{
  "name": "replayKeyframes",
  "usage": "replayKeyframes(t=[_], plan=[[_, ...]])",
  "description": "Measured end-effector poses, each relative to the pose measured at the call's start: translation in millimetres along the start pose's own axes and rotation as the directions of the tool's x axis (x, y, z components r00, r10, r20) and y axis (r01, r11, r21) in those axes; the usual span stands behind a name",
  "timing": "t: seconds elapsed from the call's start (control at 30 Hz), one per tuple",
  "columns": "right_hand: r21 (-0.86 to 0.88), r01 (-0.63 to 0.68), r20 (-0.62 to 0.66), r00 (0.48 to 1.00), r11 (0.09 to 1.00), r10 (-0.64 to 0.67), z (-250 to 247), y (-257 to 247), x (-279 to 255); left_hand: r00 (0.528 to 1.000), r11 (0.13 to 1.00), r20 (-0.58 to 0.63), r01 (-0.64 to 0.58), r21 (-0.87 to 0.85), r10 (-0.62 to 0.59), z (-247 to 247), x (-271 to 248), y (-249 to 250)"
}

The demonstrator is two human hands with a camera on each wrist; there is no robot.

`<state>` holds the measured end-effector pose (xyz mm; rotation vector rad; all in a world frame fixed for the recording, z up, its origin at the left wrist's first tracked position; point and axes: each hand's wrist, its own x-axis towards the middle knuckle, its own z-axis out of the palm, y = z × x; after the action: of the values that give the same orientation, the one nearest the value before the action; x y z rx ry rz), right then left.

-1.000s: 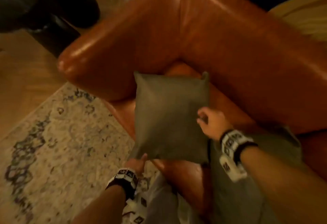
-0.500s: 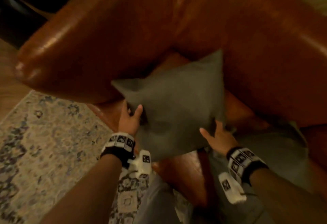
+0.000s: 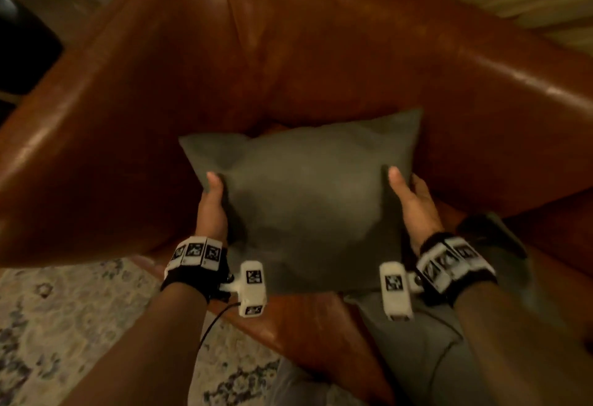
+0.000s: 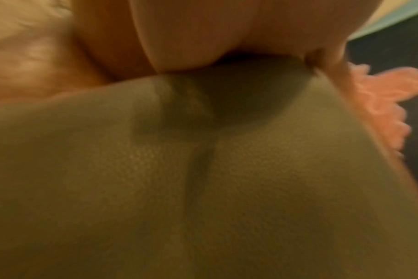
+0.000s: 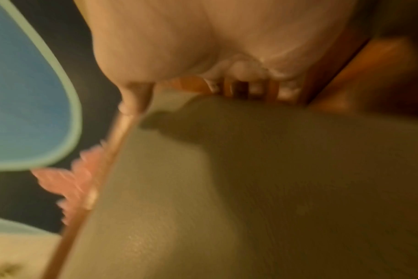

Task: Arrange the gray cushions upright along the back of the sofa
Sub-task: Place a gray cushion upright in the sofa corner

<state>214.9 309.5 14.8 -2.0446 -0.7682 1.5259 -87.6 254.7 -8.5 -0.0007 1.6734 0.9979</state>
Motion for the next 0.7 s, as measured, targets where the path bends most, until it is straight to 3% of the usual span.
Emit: replayKeyframes(t=[0.07,0.17,0.37,0.5,0.6,0.7], plan=[[0.125,0.092,-0.074,0.994,0.988,-0.083,-25.7,9.0,-19.5,0.991,0.995,0.089,-0.097,-0.002,0.097,23.4,-14.4,17.2],[0.230,0.223,-0.147,0.970,0.947,-0.193,-53.2,13.5,-32.0,0.969,0.992,0.217,-0.128,0.018,0.121,66.1,-20.6,50.7],[0.218,0.175,-0.176,0.975,0.960,-0.138,-66.3,2.6,-14.3,0.932,0.996,0.361,-0.053,0.066,0.025,112.2,-15.6,69.6],[0.048,0.110,-0.269,0.958,0.993,-0.093,-70.5,2.1,-7.3,0.932,0.991,0.362,-0.040,0.131,-0.011,117.1,-6.1,74.1],[0.151,-0.009,-0.207,0.977,0.988,0.040,-77.4,13.1,-0.3,0.942,0.993,0.334,-0.072,0.093,0.037,125.6,-6.1,67.6],[0.192,0.020,-0.133,0.991,0.981,0.006,-99.2,25.8,-4.7,0.973,0.978,0.105,-0.197,-0.067,0.204,123.2,-14.9,47.2]])
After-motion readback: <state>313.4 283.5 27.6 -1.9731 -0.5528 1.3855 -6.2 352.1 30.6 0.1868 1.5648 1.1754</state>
